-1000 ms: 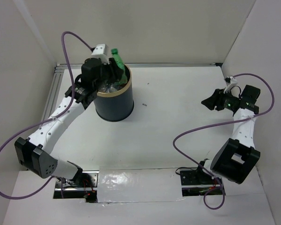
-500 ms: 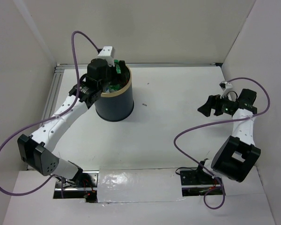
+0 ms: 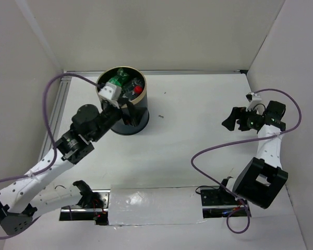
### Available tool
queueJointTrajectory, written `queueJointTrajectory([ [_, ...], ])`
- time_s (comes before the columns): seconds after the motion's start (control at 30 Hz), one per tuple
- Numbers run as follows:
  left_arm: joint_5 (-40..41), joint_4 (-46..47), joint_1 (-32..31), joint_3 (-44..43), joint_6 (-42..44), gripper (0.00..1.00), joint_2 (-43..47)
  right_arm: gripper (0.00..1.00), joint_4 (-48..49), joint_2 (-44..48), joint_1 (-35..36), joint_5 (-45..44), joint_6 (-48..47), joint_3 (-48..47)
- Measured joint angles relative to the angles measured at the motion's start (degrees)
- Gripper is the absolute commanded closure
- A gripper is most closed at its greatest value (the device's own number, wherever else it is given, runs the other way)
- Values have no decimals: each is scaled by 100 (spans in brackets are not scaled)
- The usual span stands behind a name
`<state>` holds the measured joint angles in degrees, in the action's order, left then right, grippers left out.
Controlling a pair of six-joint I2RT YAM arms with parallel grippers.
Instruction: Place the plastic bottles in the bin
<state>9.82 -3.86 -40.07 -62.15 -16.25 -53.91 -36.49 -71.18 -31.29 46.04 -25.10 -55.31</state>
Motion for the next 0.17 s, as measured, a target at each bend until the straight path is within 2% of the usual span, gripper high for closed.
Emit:
queueJointTrajectory([
  [0.17,-490,527,-708,682,-79,1,-562,0,90,42,0,-149,157,140],
])
